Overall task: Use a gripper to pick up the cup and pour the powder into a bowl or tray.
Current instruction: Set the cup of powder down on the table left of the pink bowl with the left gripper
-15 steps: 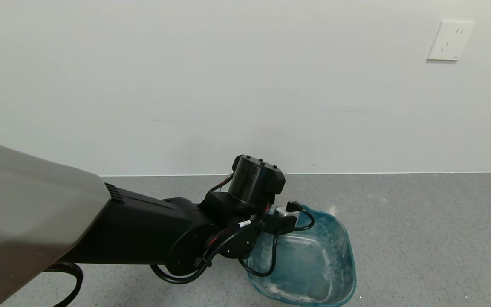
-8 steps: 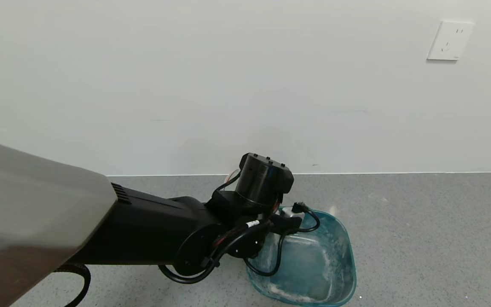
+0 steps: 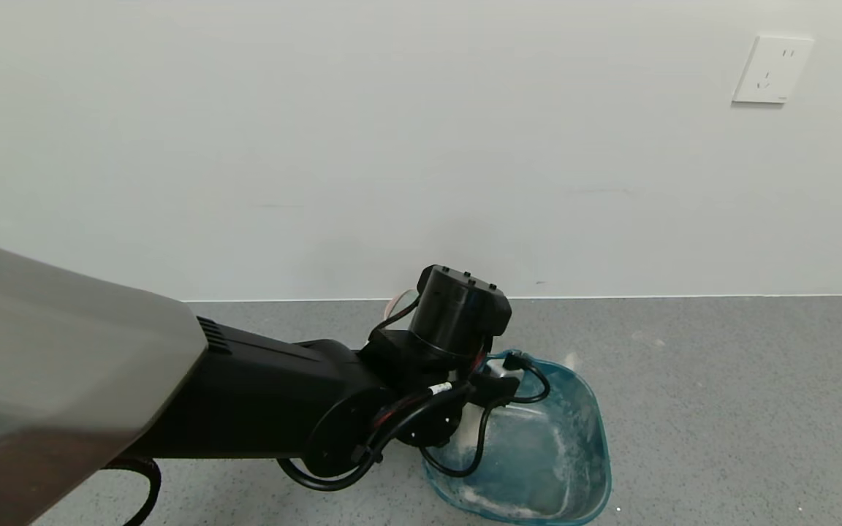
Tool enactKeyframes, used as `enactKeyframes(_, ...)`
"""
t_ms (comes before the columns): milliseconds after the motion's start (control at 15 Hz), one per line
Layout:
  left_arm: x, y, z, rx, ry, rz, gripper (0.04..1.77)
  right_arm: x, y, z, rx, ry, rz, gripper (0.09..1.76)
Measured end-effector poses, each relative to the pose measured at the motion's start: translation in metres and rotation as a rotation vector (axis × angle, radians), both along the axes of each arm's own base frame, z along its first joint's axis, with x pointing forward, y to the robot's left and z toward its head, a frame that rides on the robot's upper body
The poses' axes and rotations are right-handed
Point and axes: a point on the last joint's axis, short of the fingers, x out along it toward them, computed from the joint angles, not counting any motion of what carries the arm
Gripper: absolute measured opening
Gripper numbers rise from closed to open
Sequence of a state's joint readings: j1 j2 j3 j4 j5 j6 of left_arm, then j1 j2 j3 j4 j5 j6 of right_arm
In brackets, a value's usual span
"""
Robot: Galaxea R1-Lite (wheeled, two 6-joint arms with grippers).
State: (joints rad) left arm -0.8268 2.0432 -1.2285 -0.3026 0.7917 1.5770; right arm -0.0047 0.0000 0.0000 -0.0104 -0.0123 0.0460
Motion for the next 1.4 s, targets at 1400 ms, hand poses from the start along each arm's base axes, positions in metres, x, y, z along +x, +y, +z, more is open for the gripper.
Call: enactKeyframes(1400, -0.008, -0.016, 0.002, 0.047, -0.028, -0.016, 1.32, 0.0, 0.0, 0.0, 0.0, 0.0, 0.0, 1.71)
